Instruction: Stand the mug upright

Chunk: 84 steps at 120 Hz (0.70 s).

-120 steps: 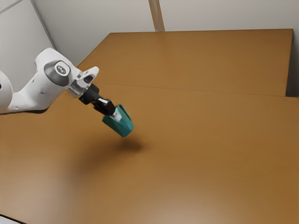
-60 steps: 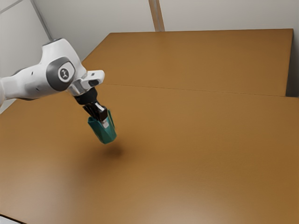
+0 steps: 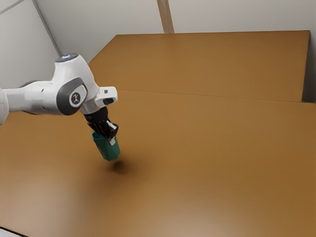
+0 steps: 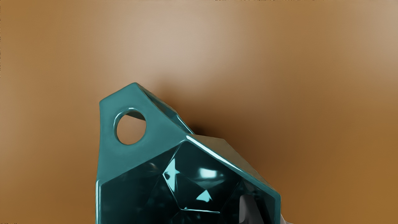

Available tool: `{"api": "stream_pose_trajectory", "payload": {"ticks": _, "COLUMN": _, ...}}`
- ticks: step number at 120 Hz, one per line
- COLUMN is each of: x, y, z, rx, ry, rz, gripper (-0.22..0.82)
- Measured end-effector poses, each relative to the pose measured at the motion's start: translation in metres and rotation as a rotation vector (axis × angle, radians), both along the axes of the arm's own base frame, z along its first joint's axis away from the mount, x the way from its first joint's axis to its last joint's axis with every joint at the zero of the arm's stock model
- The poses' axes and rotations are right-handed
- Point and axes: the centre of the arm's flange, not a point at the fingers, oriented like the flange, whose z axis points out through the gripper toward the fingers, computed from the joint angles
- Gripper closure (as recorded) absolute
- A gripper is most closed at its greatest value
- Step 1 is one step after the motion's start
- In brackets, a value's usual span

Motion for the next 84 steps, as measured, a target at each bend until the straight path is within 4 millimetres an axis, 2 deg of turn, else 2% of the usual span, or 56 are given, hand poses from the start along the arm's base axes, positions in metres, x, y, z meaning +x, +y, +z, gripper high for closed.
{"api": "stream_pose_trajectory", "payload": {"ticks": 48, "x": -0.003, "y": -0.009, "z": -0.015, "rx": 0.011, "ry": -0.033, "rz": 0.113, "gripper": 0.78}}
{"api": "stream_pose_trajectory", "payload": {"ticks": 84, "x": -0.005, "y": -0.01, "z": -0.035, "rx": 0.012, "ry": -0.024, "rz": 0.177, "gripper": 0.78}}
